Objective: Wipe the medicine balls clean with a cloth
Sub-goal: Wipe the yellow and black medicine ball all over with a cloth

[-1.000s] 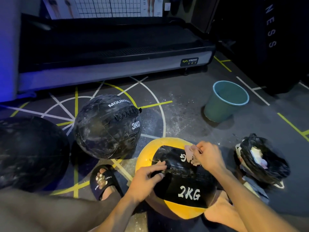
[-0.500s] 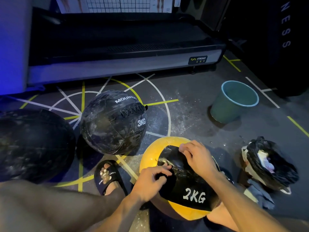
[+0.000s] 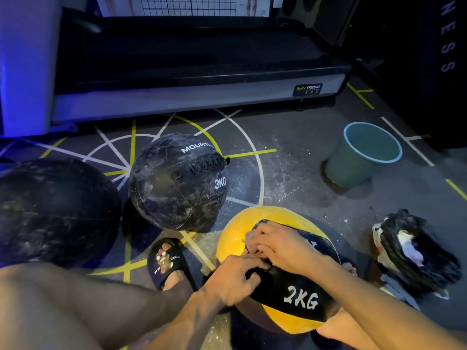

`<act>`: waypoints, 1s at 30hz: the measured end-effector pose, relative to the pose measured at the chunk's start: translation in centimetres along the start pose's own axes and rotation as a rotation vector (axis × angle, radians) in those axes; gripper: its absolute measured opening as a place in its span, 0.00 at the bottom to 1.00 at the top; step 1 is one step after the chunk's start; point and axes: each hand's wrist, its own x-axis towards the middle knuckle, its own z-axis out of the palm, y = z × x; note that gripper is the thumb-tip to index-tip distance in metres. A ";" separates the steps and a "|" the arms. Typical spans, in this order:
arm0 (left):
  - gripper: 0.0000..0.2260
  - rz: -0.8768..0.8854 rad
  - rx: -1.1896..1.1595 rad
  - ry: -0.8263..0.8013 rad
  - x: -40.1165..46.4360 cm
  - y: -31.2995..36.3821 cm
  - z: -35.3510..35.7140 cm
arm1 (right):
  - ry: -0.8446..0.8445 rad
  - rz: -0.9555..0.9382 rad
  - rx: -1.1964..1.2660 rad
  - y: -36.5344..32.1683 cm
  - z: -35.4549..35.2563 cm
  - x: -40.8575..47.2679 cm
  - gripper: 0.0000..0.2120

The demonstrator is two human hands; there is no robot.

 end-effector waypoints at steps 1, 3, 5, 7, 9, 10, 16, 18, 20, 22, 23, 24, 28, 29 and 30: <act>0.20 -0.003 -0.004 -0.007 0.1 0.0 0.0 | -0.012 0.003 -0.024 0.7 -0.1 0.2 0.10; 0.21 -0.004 -0.034 -0.022 0.2 0.1 0.1 | 0.091 0.170 0.000 2.8 -0.6 0.7 0.13; 0.21 -0.005 -0.059 -0.025 0.4 -0.1 0.1 | 0.204 0.296 0.011 3.4 -0.7 1.2 0.15; 0.21 -0.020 -0.068 -0.019 0.3 -0.1 -0.1 | 0.119 0.224 0.007 1.6 -0.4 1.7 0.13; 0.21 -0.034 -0.062 0.002 0.2 -0.1 -0.3 | -0.029 0.094 -0.009 -0.4 0.2 1.7 0.10; 0.21 -0.037 -0.067 0.004 0.2 -0.1 -0.4 | -0.043 0.078 -0.037 -0.1 0.0 1.7 0.10; 0.21 -0.060 -0.149 0.028 0.5 -0.6 -0.2 | 0.158 0.384 -0.002 3.8 -0.3 2.9 0.19; 0.21 -0.070 -0.149 0.052 0.5 -0.7 -0.3 | 0.054 0.209 0.003 1.2 0.4 2.7 0.16; 0.21 -0.070 -0.132 0.055 0.7 -0.7 -0.4 | 0.058 0.175 -0.011 1.2 0.4 2.2 0.13; 0.22 -0.062 -0.140 0.048 0.8 -0.6 -0.3 | 0.173 0.381 0.036 3.8 -0.2 1.6 0.14; 0.21 -0.058 -0.143 0.046 0.9 -0.7 -0.3 | 0.230 0.493 0.068 5.0 -0.4 1.1 0.14; 0.21 -0.055 -0.144 0.044 0.9 -0.7 -0.2 | 0.265 0.558 0.082 5.7 -0.6 0.7 0.15; 0.20 -0.056 -0.124 0.064 1.0 -1.0 -0.3 | 0.187 0.369 0.066 1.4 -0.1 1.1 0.13; 0.20 -0.062 -0.116 0.080 1.1 -1.0 -0.4 | 0.142 0.306 0.067 0.1 -0.1 1.0 0.13; 0.21 -0.069 -0.107 0.093 1.1 -1.0 -0.5 | 0.120 0.273 0.066 -0.4 -0.1 0.8 0.13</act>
